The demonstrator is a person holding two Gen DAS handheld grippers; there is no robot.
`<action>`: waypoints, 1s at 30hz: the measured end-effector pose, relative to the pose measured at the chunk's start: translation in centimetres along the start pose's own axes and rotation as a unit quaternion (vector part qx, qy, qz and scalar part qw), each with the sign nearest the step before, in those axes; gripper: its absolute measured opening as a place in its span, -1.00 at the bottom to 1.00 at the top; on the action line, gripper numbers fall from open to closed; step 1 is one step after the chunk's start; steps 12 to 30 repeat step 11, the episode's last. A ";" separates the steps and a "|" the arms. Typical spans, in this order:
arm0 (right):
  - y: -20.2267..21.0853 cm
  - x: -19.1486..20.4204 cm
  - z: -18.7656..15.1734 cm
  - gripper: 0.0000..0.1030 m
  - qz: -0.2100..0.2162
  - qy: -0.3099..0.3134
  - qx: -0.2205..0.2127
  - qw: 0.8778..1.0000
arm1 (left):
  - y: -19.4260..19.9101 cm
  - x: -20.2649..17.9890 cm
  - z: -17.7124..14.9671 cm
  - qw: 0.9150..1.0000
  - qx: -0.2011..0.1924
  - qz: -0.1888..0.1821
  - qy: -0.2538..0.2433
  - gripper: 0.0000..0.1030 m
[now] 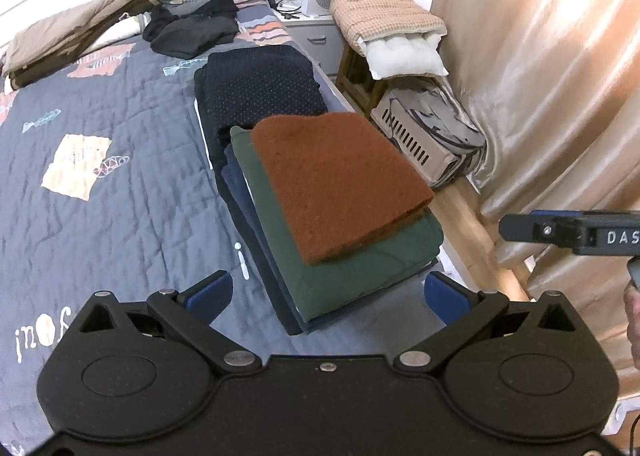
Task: Fold clothes
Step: 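Lower the garment onto the green folded clothes and open both tools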
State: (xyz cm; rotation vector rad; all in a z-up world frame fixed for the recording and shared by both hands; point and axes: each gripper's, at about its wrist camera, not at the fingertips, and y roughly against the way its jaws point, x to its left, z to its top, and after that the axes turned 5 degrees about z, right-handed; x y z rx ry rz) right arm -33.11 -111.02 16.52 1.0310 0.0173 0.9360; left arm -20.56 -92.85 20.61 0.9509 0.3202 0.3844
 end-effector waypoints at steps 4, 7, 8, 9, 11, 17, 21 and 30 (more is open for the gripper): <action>-0.1 0.2 0.0 0.37 -0.002 0.003 0.004 1.000 | 0.1 -0.1 0.0 1.000 -0.003 -0.002 -0.001 1.00; -0.2 0.4 0.1 0.37 -0.004 0.005 0.006 1.000 | 0.1 -0.1 0.0 1.000 -0.006 -0.006 0.002 1.00; -0.2 0.5 0.1 0.37 -0.005 0.005 0.007 1.000 | 0.1 -0.1 0.0 1.000 -0.008 -0.009 0.003 1.00; -0.1 0.5 0.1 0.37 -0.005 0.006 0.006 1.000 | 0.1 -0.2 0.0 1.000 -0.009 -0.009 0.003 1.00; -0.1 0.5 0.2 0.37 -0.005 0.007 0.006 1.000 | 0.1 -0.2 0.0 1.000 -0.012 -0.007 0.003 1.00; -0.1 0.5 0.2 0.37 -0.005 0.007 0.006 1.000 | 0.1 -0.2 0.0 1.000 -0.012 -0.007 0.003 1.00; -0.1 0.5 0.2 0.37 -0.005 0.007 0.006 1.000 | 0.1 -0.2 0.0 1.000 -0.012 -0.007 0.003 1.00; -0.1 0.5 0.2 0.37 -0.005 0.007 0.006 1.000 | 0.1 -0.2 0.0 1.000 -0.012 -0.007 0.003 1.00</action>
